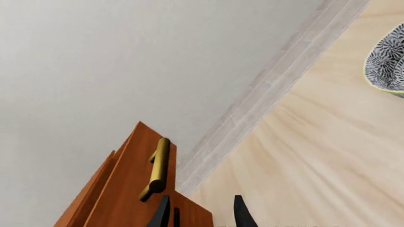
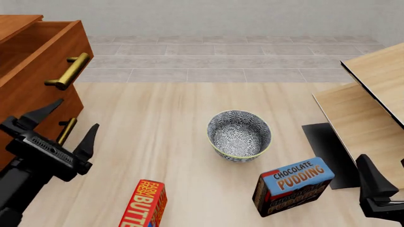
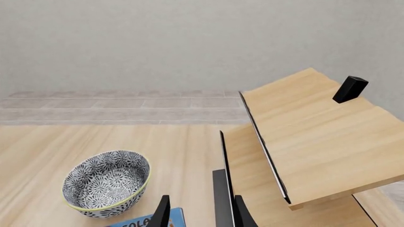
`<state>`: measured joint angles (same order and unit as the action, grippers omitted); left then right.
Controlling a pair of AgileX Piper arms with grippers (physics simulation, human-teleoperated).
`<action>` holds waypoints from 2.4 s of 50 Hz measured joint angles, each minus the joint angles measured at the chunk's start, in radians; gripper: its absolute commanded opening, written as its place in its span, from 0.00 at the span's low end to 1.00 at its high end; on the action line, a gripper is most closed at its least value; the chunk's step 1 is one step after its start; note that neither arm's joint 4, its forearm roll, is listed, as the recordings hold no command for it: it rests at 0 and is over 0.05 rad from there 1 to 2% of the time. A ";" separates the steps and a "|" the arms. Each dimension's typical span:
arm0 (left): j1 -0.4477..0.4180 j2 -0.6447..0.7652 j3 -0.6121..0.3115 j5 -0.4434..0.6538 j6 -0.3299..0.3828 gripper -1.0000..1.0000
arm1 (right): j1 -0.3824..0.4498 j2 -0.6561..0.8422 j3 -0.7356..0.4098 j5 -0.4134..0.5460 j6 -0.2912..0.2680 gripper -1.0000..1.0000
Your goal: Close the top drawer of the cabinet.
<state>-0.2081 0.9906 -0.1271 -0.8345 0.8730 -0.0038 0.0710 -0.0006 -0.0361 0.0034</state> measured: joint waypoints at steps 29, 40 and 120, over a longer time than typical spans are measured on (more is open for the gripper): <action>0.017 0.219 -0.033 -0.191 0.257 1.00 | 0.009 -0.019 0.000 0.021 -0.006 1.00; 0.038 0.199 -0.079 -0.140 0.277 1.00 | 0.010 -0.017 0.000 0.023 -0.009 1.00; 0.298 0.181 -0.120 -0.098 0.336 1.00 | 0.020 0.021 0.000 -0.009 -0.018 1.00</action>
<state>0.0900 1.1720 -0.2470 -0.9321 1.2092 0.0163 0.0917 -0.0003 -0.0453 -0.0144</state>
